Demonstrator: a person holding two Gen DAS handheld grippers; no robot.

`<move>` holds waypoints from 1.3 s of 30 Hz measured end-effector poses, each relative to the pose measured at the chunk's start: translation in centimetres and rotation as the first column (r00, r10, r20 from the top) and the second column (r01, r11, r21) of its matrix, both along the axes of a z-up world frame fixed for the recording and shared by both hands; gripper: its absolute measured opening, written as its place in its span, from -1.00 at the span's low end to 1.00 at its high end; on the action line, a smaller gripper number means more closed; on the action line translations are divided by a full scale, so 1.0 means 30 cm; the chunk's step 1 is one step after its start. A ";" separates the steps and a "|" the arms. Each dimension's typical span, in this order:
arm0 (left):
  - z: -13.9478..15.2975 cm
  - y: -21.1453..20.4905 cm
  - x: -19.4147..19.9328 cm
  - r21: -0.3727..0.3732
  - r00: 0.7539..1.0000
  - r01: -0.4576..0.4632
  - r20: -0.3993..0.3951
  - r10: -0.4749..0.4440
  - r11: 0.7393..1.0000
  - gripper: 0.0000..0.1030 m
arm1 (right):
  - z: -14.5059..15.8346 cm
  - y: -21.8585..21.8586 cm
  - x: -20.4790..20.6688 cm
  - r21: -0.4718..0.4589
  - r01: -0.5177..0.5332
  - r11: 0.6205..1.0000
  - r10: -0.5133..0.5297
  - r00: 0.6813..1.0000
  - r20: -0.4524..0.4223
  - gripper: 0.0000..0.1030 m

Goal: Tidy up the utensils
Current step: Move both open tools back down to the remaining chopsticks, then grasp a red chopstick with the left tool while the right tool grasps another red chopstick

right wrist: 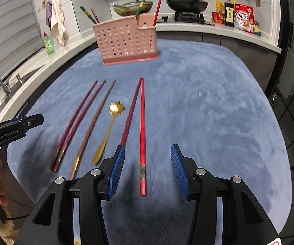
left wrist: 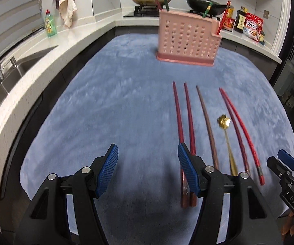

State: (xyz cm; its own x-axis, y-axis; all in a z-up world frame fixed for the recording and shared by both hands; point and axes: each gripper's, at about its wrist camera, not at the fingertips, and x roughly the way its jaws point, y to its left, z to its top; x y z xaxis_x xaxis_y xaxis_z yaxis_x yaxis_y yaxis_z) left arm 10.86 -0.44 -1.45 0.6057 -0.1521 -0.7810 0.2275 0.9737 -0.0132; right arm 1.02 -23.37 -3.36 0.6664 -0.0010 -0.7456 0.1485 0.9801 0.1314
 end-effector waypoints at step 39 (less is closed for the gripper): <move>-0.146 -0.043 -0.070 -0.014 0.991 0.053 -0.120 -0.055 0.998 0.10 | -0.103 -0.002 0.001 0.014 0.010 1.000 -0.009 0.998 -0.068 -0.85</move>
